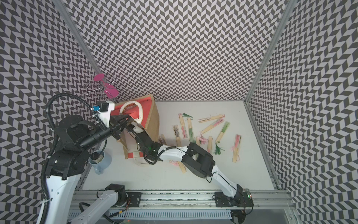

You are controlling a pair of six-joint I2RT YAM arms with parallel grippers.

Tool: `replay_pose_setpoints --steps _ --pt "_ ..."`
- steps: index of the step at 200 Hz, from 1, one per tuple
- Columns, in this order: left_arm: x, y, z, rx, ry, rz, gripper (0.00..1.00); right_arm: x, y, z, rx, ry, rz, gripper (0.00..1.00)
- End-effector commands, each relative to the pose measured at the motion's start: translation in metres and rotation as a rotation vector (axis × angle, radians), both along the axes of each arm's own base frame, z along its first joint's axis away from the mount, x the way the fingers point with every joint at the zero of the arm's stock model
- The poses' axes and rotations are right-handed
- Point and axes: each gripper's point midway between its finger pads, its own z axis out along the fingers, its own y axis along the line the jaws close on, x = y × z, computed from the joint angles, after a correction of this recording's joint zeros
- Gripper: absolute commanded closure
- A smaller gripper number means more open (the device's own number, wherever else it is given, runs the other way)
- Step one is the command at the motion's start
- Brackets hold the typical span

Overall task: Take out the folding fans from the tote bags
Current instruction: Pick up the folding fan from the canvas bag.

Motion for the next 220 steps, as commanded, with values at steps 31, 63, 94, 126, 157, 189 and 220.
replay_pose_setpoints --steps 31,63,94,126,157,189,220 --pt "0.003 0.012 0.03 -0.028 -0.108 0.083 1.0 -0.013 -0.007 0.028 0.167 0.085 0.073 1.0" --pt "0.006 0.01 0.029 -0.029 -0.106 0.077 1.0 -0.03 -0.005 0.027 0.225 0.188 0.184 1.0" --pt "0.001 0.003 0.03 -0.046 -0.113 0.027 1.0 -0.035 0.007 0.015 0.289 0.32 0.227 0.86" --pt "0.003 0.001 0.02 -0.129 -0.096 0.021 1.0 -0.046 0.019 -0.01 0.442 0.525 0.22 0.64" --pt "0.005 0.001 0.017 -0.204 -0.103 0.023 1.0 -0.055 0.029 -0.022 0.604 0.688 0.216 0.63" --pt "0.0 0.004 0.03 -0.295 -0.151 0.028 1.0 -0.058 0.035 -0.02 0.785 0.817 0.205 0.63" --pt "-0.006 0.007 0.035 -0.403 -0.186 0.021 1.0 -0.053 0.031 -0.021 0.946 0.899 0.169 0.61"
